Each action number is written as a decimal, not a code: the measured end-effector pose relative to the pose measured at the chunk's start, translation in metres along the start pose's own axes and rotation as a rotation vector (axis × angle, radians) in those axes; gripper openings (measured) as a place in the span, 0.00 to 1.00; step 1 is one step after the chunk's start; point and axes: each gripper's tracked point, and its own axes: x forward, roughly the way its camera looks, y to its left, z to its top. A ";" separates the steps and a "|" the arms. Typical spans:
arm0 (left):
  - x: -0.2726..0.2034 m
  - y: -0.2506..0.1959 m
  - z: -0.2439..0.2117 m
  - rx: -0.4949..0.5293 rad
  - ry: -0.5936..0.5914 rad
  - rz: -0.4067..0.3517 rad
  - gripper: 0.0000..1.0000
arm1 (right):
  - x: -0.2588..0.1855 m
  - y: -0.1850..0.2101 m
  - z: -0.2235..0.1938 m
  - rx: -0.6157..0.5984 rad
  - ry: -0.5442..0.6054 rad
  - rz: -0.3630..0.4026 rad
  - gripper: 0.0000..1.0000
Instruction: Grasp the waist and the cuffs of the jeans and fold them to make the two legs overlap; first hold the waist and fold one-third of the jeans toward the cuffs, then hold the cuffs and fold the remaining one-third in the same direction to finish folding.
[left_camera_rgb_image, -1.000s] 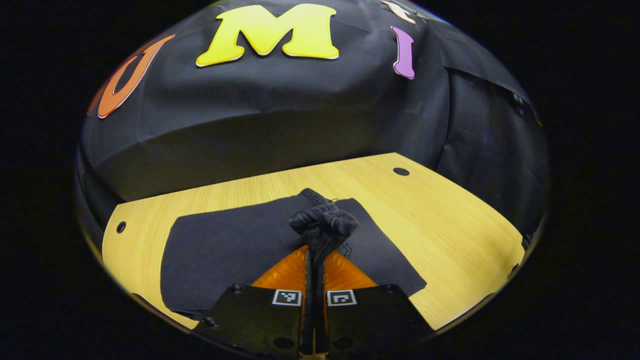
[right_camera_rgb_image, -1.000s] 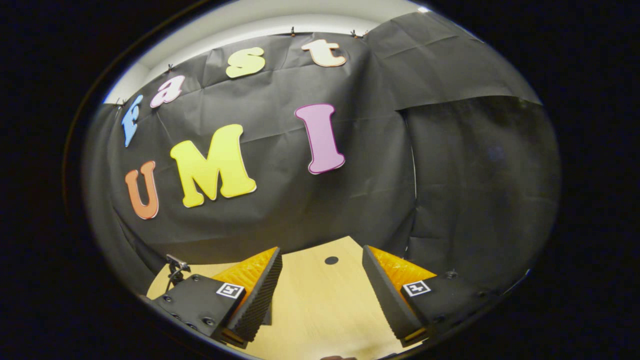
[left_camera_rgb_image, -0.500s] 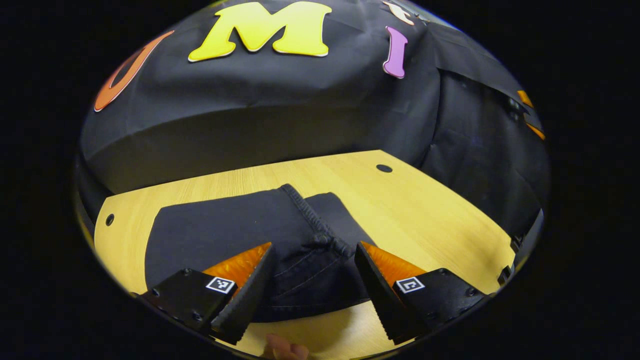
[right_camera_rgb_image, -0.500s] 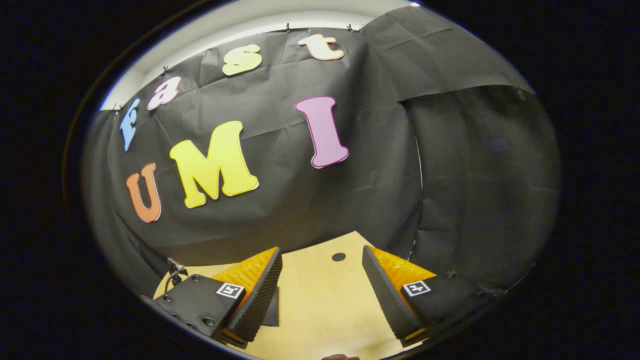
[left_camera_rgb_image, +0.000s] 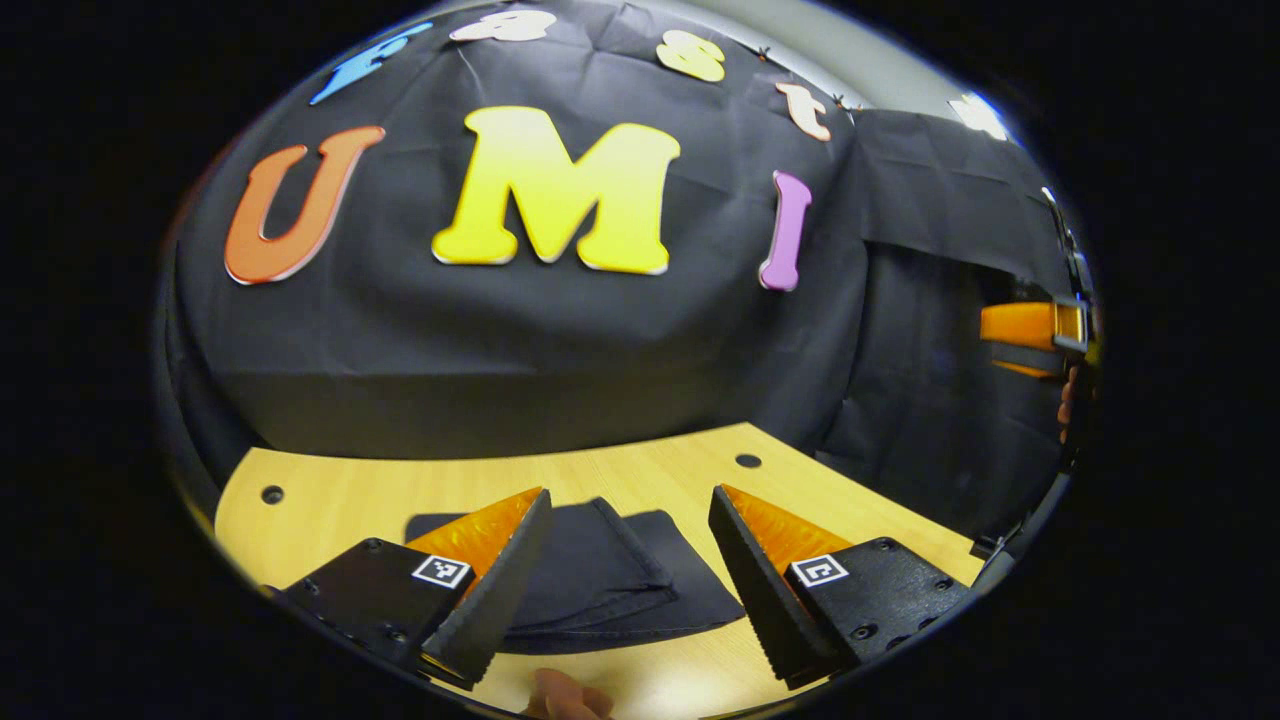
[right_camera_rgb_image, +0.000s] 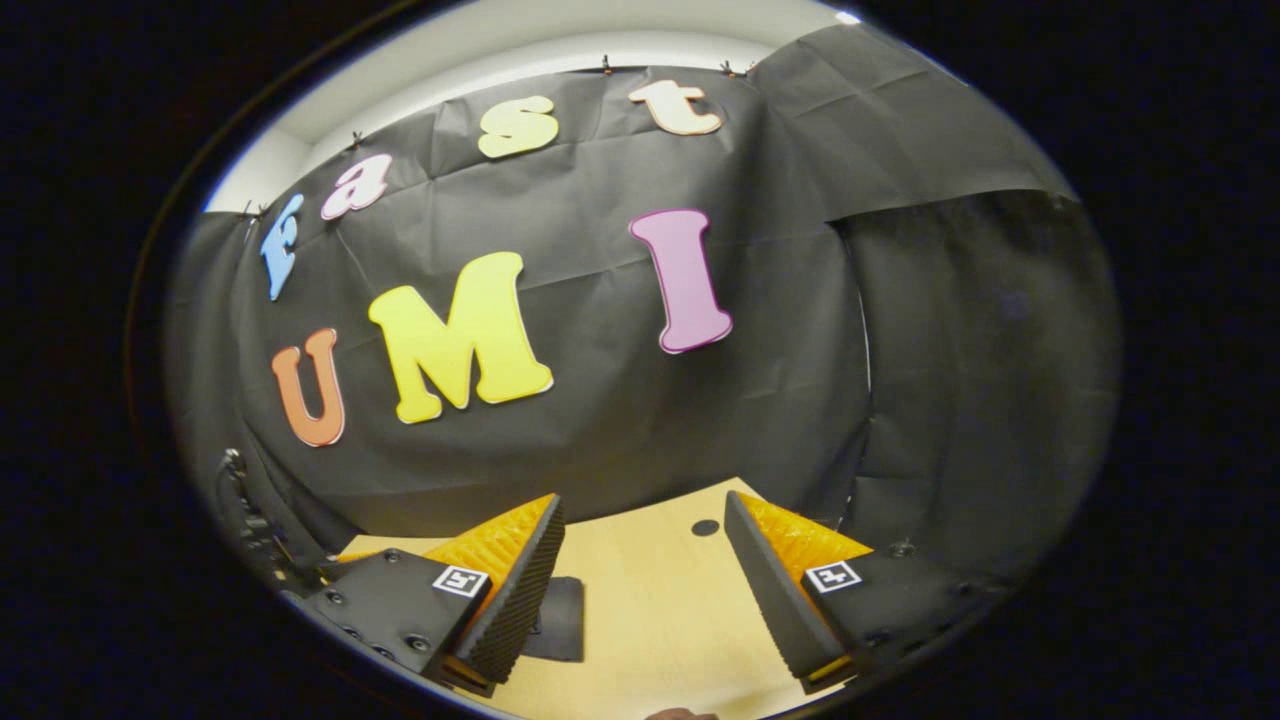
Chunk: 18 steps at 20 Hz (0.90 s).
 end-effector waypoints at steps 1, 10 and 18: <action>-0.013 0.014 0.014 0.002 -0.029 0.028 1.00 | -0.001 0.009 0.000 -0.002 -0.006 0.014 1.00; -0.125 0.117 0.074 0.059 -0.181 0.295 1.00 | -0.017 0.121 0.002 -0.062 -0.086 0.167 1.00; -0.183 0.139 0.085 0.058 -0.251 0.390 1.00 | -0.031 0.190 -0.018 -0.153 -0.205 0.198 1.00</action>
